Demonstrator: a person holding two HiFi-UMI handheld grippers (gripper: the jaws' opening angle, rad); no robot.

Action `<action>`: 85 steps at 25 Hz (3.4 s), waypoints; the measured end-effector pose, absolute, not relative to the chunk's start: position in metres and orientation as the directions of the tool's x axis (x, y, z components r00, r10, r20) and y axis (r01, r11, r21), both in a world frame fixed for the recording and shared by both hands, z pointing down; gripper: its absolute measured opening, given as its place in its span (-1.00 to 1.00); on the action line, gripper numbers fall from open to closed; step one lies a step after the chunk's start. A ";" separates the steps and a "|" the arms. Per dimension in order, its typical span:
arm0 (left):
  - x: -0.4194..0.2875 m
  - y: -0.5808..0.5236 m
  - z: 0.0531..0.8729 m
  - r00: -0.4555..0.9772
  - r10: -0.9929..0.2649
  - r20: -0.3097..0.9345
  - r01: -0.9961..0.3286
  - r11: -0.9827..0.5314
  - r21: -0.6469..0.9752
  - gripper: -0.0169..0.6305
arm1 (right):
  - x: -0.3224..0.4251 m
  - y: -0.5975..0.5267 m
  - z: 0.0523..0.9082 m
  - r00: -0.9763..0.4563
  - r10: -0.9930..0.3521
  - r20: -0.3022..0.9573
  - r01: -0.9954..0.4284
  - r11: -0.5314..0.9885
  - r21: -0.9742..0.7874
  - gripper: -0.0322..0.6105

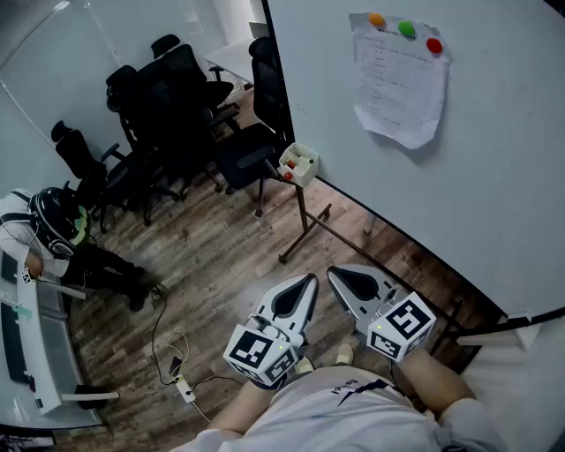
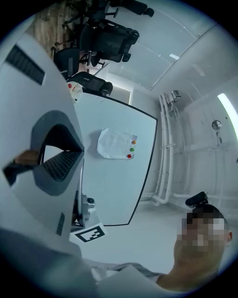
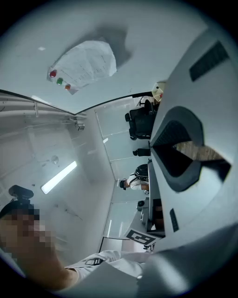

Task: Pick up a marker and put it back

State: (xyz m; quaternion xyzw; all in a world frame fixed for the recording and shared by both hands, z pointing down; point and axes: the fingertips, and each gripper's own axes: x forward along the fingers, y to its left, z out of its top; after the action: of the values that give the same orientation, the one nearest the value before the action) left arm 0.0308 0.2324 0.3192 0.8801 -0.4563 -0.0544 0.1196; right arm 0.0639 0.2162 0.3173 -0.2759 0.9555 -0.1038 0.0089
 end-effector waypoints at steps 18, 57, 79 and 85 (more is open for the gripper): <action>0.038 0.226 0.321 0.556 -0.831 0.022 -0.806 -0.532 0.258 -0.91 | 0.087 0.207 0.314 -0.845 -0.534 0.011 -0.523 0.823 -0.222 -0.86; 0.028 0.088 0.340 0.522 -0.851 0.052 -0.840 -0.503 0.204 -0.91 | 0.085 0.070 0.336 -0.837 -0.548 0.014 -0.536 0.813 -0.229 -0.85; -0.056 -0.103 0.398 0.635 -0.761 0.136 -0.769 -0.604 0.210 -0.91 | 0.008 -0.122 0.430 -0.662 -0.701 0.266 -0.745 0.655 -0.126 -0.82; -0.062 -0.139 0.413 0.587 -0.794 0.157 -0.806 -0.554 0.208 -0.91 | 0.004 -0.165 0.484 -0.650 -0.660 0.377 -0.728 0.682 -0.061 -0.64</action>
State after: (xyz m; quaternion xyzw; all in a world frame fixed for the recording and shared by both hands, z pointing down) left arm -0.0619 -0.1387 0.4128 0.8812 -0.4541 0.0224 0.1297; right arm 0.0045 -0.1649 0.4837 -0.3847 0.9023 -0.1038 -0.1645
